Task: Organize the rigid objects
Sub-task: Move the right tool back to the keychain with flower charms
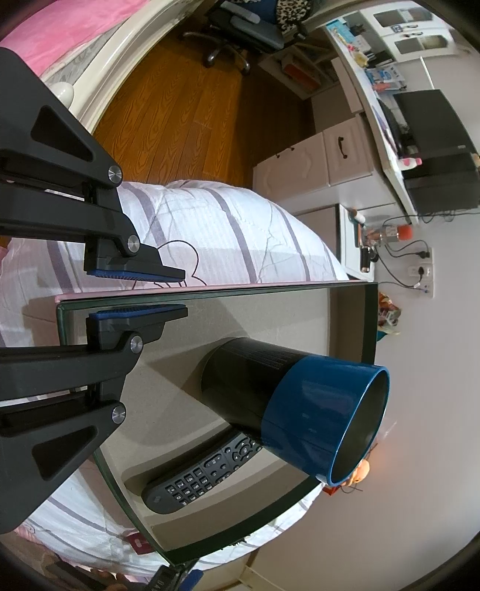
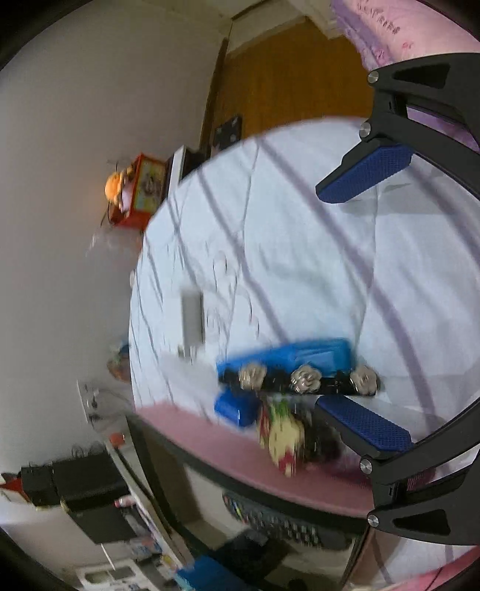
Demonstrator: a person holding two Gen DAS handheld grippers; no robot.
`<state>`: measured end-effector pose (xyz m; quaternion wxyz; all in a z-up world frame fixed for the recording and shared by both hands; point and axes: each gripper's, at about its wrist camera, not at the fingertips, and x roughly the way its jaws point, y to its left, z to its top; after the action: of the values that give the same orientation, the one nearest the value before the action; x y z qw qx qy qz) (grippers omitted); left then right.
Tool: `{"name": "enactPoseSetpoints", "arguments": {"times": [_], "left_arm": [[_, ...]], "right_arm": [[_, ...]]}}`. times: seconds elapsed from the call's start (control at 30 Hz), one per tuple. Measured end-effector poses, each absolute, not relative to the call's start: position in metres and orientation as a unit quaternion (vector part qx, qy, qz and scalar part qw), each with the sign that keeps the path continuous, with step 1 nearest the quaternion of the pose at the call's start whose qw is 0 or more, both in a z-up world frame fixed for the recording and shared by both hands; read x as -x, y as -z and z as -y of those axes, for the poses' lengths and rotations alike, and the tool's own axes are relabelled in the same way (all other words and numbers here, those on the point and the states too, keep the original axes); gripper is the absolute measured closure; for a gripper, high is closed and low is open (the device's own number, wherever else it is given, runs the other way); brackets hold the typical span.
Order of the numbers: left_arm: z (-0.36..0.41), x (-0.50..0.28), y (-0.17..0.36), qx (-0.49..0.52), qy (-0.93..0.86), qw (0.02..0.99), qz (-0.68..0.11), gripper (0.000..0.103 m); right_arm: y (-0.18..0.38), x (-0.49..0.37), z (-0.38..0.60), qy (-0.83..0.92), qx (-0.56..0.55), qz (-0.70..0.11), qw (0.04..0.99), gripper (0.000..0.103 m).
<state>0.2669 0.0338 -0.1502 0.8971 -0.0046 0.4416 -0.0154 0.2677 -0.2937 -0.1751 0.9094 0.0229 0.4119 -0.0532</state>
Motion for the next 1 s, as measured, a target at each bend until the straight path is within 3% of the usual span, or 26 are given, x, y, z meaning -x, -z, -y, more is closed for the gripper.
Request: {"name": "enactPoseSetpoints", "arguments": {"times": [0.33, 0.4, 0.43, 0.47, 0.53, 0.63, 0.77, 1.0], "left_arm": [[-0.034, -0.267, 0.151, 0.002, 0.016, 0.897, -0.442, 0.091], [-0.033, -0.267, 0.151, 0.004, 0.016, 0.897, -0.443, 0.091], [-0.034, -0.267, 0.151, 0.003, 0.016, 0.897, -0.443, 0.091], [-0.034, -0.267, 0.151, 0.003, 0.016, 0.897, -0.443, 0.091], [-0.034, -0.267, 0.151, 0.003, 0.016, 0.897, -0.442, 0.091], [-0.033, -0.267, 0.151, 0.003, 0.016, 0.896, -0.443, 0.091], [-0.034, -0.267, 0.151, 0.003, 0.015, 0.897, -0.442, 0.091], [-0.033, -0.268, 0.151, 0.003, 0.015, 0.896, -0.443, 0.091]], "right_arm": [[0.17, -0.264, 0.286, 0.014, 0.014, -0.393, 0.92, 0.0], [0.173, -0.268, 0.277, 0.004, 0.033, -0.4, 0.916, 0.004], [0.176, -0.271, 0.275, -0.002, 0.028, -0.405, 0.914, 0.011], [0.178, -0.273, 0.276, -0.006, 0.02, -0.409, 0.912, 0.026], [0.182, -0.275, 0.278, -0.005, 0.013, -0.418, 0.908, 0.046], [0.182, -0.273, 0.281, -0.007, 0.004, -0.42, 0.907, 0.054], [0.18, -0.266, 0.284, -0.013, 0.0, -0.431, 0.902, 0.075], [0.175, -0.241, 0.279, -0.045, 0.0, -0.449, 0.892, 0.083]]}}
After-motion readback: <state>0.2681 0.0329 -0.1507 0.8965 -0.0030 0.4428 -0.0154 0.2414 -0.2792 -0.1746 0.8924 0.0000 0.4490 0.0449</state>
